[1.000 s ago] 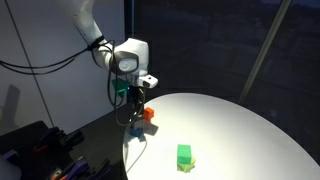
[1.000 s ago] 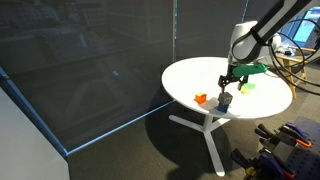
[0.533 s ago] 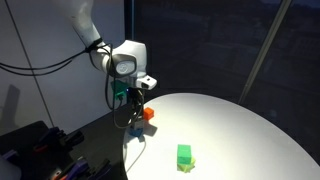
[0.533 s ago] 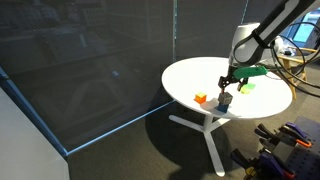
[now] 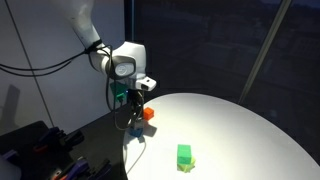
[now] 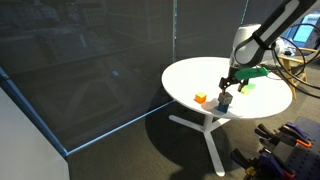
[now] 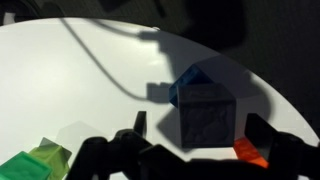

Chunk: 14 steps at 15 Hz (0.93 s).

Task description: Put the grey block on the table

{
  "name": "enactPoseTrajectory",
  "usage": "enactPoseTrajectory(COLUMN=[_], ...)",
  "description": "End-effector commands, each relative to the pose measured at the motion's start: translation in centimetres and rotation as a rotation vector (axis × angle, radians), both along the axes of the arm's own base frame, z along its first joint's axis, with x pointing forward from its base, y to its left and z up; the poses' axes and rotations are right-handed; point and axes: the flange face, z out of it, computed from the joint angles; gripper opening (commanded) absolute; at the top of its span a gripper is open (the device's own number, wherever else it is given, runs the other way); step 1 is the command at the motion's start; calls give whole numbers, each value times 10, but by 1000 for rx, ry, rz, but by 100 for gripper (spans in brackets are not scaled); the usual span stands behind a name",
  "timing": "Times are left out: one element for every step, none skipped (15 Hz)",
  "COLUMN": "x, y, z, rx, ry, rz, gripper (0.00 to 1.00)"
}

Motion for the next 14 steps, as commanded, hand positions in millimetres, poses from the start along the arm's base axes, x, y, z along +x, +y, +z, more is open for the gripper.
enactPoseTrajectory(x=[1, 1, 1, 1, 2, 2, 2, 3, 3, 4, 5, 6, 7, 8], y=[-7, -6, -6, -5, -4, -3, -2, -1, 0, 1, 2, 3, 4, 5], z=[0, -1, -2, -4, -6, -7, -8, -9, -9, -10, -10, -10, -9, -8], rx=[3, 1, -1, -3, -6, -6, -6, -6, -6, -6, -7, -8, -7, -7], ry=[-2, 0, 3, 6, 12, 15, 17, 19, 21, 22, 23, 23, 22, 21], rz=[17, 17, 18, 18, 17, 18, 19, 19, 21, 23, 23, 24, 26, 27], gripper=[100, 100, 100, 100, 100, 100, 100, 100, 100, 100, 100, 100, 100, 100])
